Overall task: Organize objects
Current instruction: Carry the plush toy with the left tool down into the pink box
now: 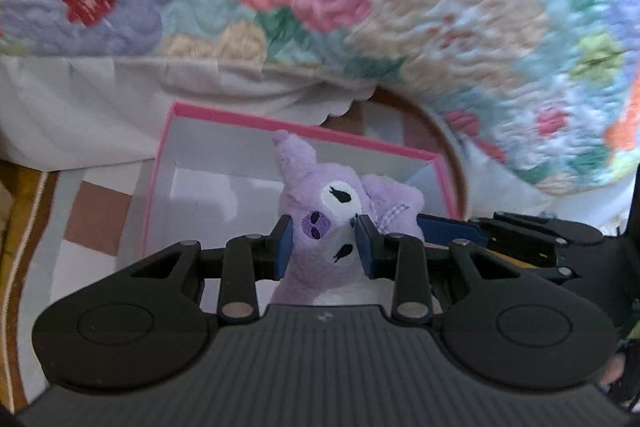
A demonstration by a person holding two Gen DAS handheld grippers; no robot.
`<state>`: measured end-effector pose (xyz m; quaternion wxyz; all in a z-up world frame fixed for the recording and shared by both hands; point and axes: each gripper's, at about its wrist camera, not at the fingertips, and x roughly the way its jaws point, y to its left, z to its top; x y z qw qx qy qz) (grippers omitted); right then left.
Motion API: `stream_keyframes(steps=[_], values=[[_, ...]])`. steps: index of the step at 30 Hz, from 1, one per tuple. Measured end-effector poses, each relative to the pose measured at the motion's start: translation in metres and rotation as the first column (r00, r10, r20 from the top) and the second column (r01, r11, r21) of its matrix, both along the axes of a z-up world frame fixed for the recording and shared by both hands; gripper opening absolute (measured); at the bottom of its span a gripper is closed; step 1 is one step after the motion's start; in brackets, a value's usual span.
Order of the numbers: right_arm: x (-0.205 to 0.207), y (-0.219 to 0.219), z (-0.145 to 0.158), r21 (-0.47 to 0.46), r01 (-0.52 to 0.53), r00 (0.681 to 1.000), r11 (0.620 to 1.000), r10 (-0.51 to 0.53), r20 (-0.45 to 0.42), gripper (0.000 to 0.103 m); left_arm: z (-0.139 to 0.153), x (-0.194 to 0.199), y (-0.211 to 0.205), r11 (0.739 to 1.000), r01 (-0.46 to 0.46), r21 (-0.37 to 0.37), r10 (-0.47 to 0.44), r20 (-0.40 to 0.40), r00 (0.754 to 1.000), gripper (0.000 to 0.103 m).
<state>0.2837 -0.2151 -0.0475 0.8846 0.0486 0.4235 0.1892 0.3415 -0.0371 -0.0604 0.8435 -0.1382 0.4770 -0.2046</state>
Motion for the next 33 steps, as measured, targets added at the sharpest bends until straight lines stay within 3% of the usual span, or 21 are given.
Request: stream_keyframes(steps=[8, 16, 23, 28, 33], values=[[0.043, 0.001, -0.062, -0.009, 0.05, 0.991, 0.999, -0.051, -0.125, 0.045, -0.06, 0.034, -0.008, 1.0, 0.008, 0.03, -0.005, -0.105, 0.994, 0.032], [0.064, 0.005, -0.103, -0.076, 0.074, 0.965, 0.994, -0.09, -0.245, 0.04, -0.101, 0.052, -0.013, 1.0, 0.006, 0.022, -0.001, -0.222, 0.975, 0.033], [0.066, 0.004, -0.109, -0.158, 0.09, 0.953, 0.983, -0.131, -0.272, 0.033, -0.107, 0.056, -0.032, 0.998, -0.005, 0.061, 0.019, -0.227, 0.974, 0.033], [0.063, 0.009, -0.106, -0.268, 0.034, 0.975, 0.963, -0.091, -0.203, 0.026, -0.104, 0.056, -0.044, 0.996, -0.015, 0.085, 0.033, -0.215, 0.976, 0.032], [0.05, -0.002, -0.094, -0.206, 0.042, 0.978, 0.978, -0.083, -0.193, 0.027, -0.106, 0.052, -0.044, 0.996, -0.012, 0.084, 0.028, -0.186, 0.982, 0.032]])
